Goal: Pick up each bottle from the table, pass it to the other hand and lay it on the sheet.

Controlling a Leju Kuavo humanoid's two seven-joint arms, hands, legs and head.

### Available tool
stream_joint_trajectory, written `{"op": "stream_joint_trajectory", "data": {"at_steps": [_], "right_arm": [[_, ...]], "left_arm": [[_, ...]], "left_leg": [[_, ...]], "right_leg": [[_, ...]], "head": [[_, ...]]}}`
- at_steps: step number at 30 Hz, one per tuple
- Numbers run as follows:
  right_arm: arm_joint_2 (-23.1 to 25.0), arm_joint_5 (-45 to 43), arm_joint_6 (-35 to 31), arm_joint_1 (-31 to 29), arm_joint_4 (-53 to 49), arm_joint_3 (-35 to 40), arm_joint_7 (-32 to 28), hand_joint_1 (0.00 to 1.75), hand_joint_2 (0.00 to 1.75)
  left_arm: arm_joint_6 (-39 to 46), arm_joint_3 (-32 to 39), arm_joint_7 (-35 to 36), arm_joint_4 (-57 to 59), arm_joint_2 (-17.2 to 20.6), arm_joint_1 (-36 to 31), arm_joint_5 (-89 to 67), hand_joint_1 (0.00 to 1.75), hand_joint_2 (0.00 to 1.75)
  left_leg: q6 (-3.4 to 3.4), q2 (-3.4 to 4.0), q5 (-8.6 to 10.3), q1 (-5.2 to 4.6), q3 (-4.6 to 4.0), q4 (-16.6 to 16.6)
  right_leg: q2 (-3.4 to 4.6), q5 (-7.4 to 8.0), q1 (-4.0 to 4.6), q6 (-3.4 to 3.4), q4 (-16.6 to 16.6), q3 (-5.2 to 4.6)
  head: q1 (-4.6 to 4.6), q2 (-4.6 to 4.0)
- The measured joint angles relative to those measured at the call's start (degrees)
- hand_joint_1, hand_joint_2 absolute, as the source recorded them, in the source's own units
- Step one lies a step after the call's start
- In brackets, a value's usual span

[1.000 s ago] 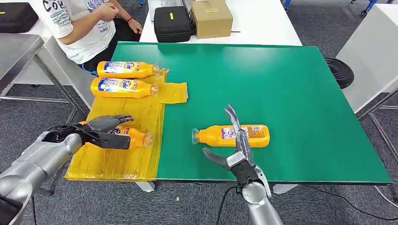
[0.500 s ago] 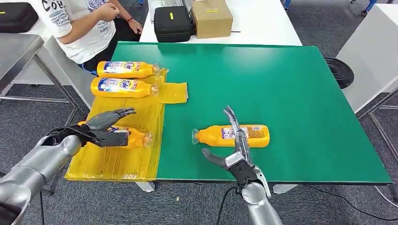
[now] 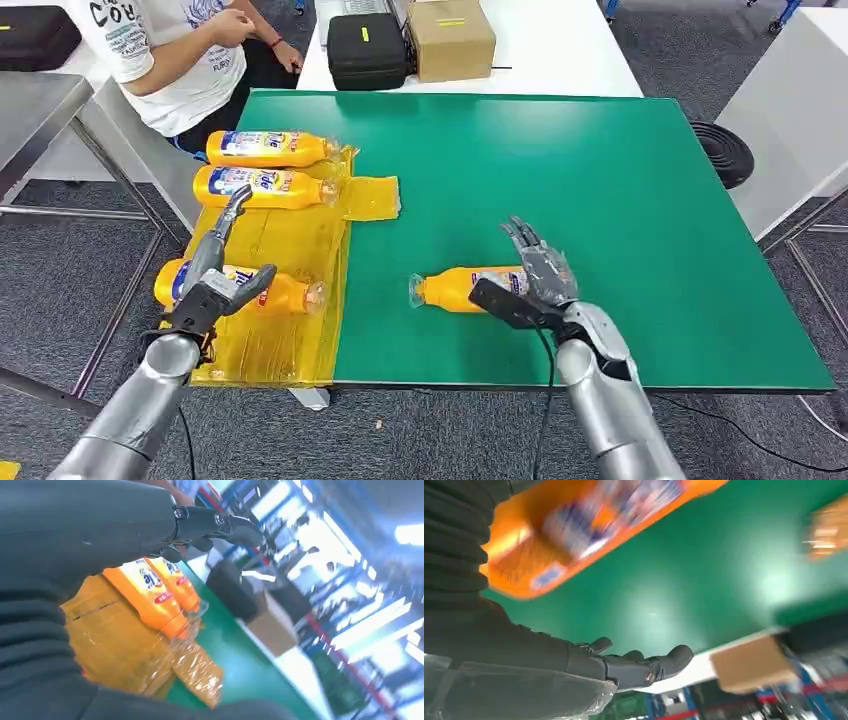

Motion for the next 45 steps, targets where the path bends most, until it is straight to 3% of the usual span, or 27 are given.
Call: {"op": "stream_joint_trajectory", "data": {"at_steps": [4, 18, 45], "right_arm": [[-3.2, 1.2, 1.7, -6.7, 8.7, 0.1, 0.2, 0.0, 1.75], [-7.0, -0.6, 8.1, -18.5, 26.0, 4.5, -3.5, 0.0, 1.75], [-6.9, -0.7, 8.1, -21.8, 31.5, 6.6, -3.7, 0.0, 1.75]], "left_arm": [[0.0, 4.0, 0.1, -5.0, -2.5, 4.0, -1.1, 0.0, 1.75], [3.3, 8.0, 3.3, -12.2, -6.2, 8.0, -8.4, 0.0, 1.75], [3.7, 8.6, 3.6, -14.5, -6.8, 9.2, -8.7, 0.0, 1.75]], "left_leg": [[0.04, -0.05, 0.03, 0.01, -0.02, 0.0], [0.04, -0.06, 0.03, 0.02, -0.02, 0.0], [0.04, -0.07, 0.04, 0.03, 0.05, 0.0]], "right_leg": [[-0.03, 0.03, 0.01, 0.04, 0.0, 0.0], [-0.04, 0.03, 0.02, 0.05, 0.0, 0.01], [-0.05, 0.03, 0.03, 0.05, 0.0, 0.07]], "head": [[0.0, 0.0], [0.0, 0.0], [0.0, 0.0]]}}
